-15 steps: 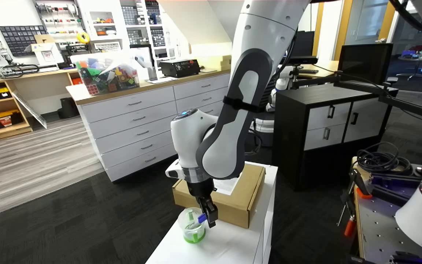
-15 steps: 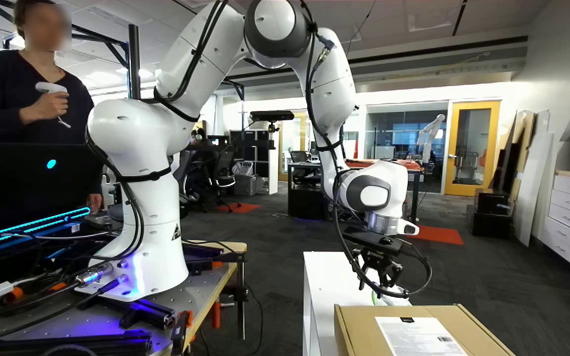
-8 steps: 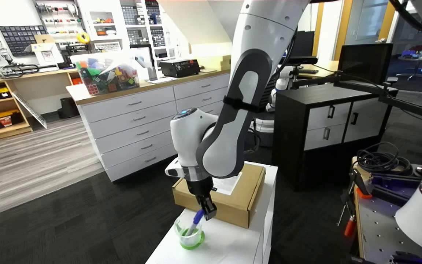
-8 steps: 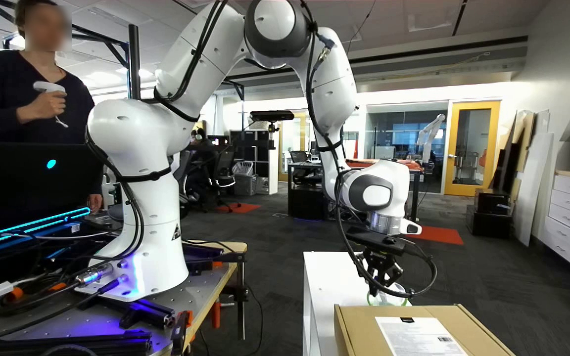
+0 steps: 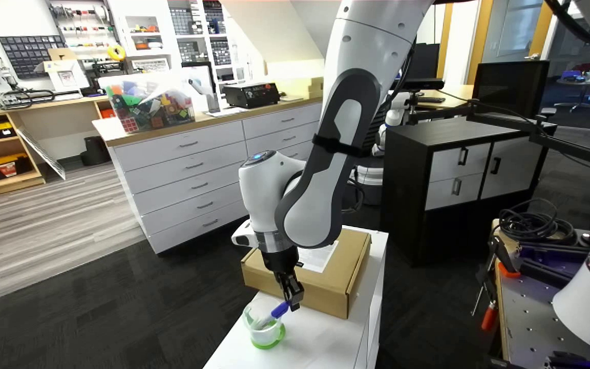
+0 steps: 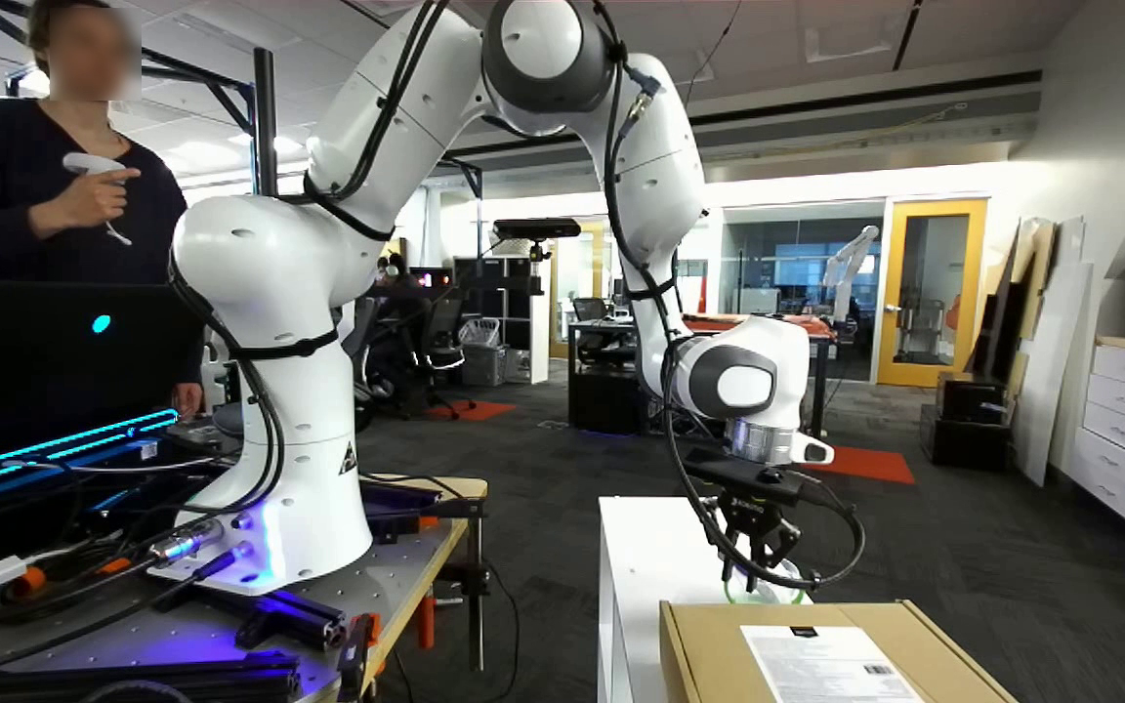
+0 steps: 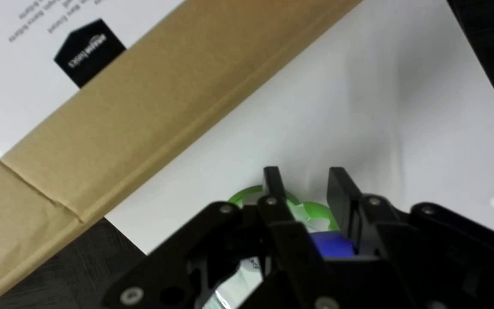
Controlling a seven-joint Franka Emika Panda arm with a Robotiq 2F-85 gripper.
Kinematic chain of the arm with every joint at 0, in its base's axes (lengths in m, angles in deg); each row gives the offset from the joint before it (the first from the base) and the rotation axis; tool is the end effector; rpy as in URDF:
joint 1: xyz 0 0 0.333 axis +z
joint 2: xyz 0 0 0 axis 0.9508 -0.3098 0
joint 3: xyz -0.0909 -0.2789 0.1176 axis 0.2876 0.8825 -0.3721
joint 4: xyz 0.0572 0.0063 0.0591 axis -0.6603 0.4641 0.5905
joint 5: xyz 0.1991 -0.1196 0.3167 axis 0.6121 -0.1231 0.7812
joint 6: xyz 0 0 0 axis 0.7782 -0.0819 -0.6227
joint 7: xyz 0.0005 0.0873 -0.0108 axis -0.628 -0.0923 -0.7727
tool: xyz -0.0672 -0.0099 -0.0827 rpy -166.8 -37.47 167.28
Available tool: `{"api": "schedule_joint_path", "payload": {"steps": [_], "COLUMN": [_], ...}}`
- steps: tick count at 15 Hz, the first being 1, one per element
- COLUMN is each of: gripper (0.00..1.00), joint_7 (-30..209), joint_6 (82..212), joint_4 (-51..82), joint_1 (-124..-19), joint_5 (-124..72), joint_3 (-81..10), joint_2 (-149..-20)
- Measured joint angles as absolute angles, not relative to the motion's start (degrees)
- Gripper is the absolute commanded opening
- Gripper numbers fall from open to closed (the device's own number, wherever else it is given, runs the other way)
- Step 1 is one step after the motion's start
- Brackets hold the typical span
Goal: Pick the marker from the cup and put it on the table
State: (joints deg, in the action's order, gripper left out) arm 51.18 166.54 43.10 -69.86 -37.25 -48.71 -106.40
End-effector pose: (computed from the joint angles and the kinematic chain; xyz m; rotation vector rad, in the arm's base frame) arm 0.5459 0.1220 0.0951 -2.7650 -1.4655 0.0880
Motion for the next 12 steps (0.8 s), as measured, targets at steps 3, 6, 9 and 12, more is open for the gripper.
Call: {"api": "schedule_joint_path", "payload": {"steps": [3,6,9,12], "gripper": [0.83,0.99,1.0,1.0], "joint_7": [51.19,51.19,51.37,52.0], "joint_6": [166.54,166.54,166.37,166.16], "joint_4": [42.95,42.36,41.22,40.39], "joint_1": [-69.85,-69.67,-69.22,-68.53], "joint_5": [-37.27,-37.35,-37.36,-37.35], "joint_3": [-48.72,-48.78,-48.95,-48.98], "joint_2": [-106.39,-106.38,-106.38,-106.39]}}
